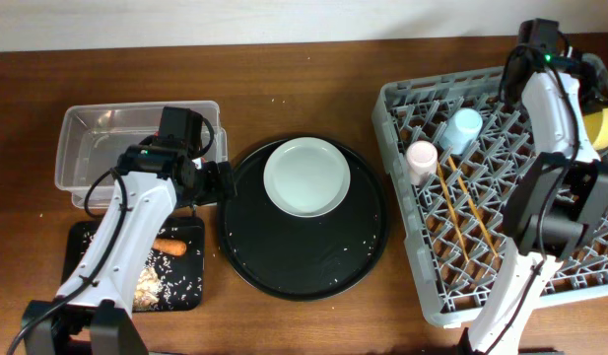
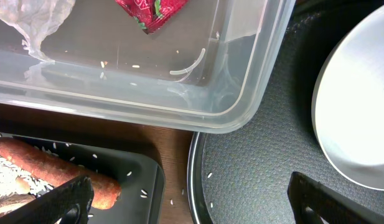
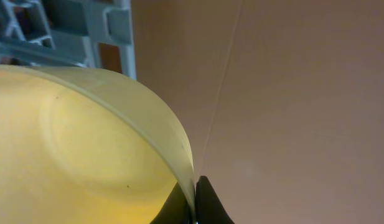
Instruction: Sort waste into correct bins and load items into the dishwasher rack
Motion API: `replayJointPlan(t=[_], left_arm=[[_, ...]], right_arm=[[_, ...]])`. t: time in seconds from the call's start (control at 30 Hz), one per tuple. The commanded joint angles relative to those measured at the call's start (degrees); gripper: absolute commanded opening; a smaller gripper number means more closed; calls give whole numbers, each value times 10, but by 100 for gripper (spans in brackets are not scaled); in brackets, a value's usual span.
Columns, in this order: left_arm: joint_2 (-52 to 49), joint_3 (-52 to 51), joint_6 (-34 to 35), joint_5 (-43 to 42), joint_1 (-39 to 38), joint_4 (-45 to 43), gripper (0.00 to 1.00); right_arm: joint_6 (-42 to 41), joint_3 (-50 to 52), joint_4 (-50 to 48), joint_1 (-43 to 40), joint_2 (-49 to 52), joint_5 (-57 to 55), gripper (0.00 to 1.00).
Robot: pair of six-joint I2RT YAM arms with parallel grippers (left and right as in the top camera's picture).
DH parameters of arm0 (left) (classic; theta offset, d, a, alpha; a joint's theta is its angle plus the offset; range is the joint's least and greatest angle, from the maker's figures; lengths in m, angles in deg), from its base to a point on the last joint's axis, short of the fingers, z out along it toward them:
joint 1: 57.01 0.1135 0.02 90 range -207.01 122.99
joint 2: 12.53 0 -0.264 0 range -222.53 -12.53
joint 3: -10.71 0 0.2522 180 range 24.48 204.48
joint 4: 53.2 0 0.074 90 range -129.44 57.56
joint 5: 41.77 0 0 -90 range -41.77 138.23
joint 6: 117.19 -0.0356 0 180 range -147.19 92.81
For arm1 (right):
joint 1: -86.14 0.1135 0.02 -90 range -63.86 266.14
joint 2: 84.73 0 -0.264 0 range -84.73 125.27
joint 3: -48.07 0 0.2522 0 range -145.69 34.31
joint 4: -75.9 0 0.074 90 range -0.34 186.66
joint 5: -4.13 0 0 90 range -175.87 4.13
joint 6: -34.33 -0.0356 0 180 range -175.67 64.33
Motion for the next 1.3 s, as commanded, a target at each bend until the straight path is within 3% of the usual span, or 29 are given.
replayJointPlan(t=[0.0,0.07,0.17,0.23,0.33,0.47,0.53,0.63,0.73,0.97,1.03,1.27], left_arm=[[8,1,2,0,2,-1,99],[8,1,1,0,2,-1,99],[8,1,2,0,2,-1,99],[8,1,2,0,2,-1,99],[8,1,2,0,2,-1,99],[8,1,2,0,2,-1,99],[8,1,1,0,2,-1,99],[8,1,2,0,2,-1,99],[8,1,1,0,2,-1,99],[8,1,1,0,2,-1,99],[8,1,2,0,2,-1,99],[8,1,2,0,2,-1,99]], right_arm=[[-7,3,7,27,-6,7,4],[-8,3,19,39,-6,8,4],[-48,3,22,59,-6,10,24],[-48,3,22,79,-6,10,45],[-48,3,22,114,-6,11,65],[-49,3,22,151,-6,72,75],[-53,3,22,158,-7,99,75],[-153,2,49,158,-13,152,68],[-216,1,91,158,-56,379,66],[-218,1,104,158,-171,870,70],[-218,3,127,158,-167,907,61],[-246,19,160,187,-104,928,45]])
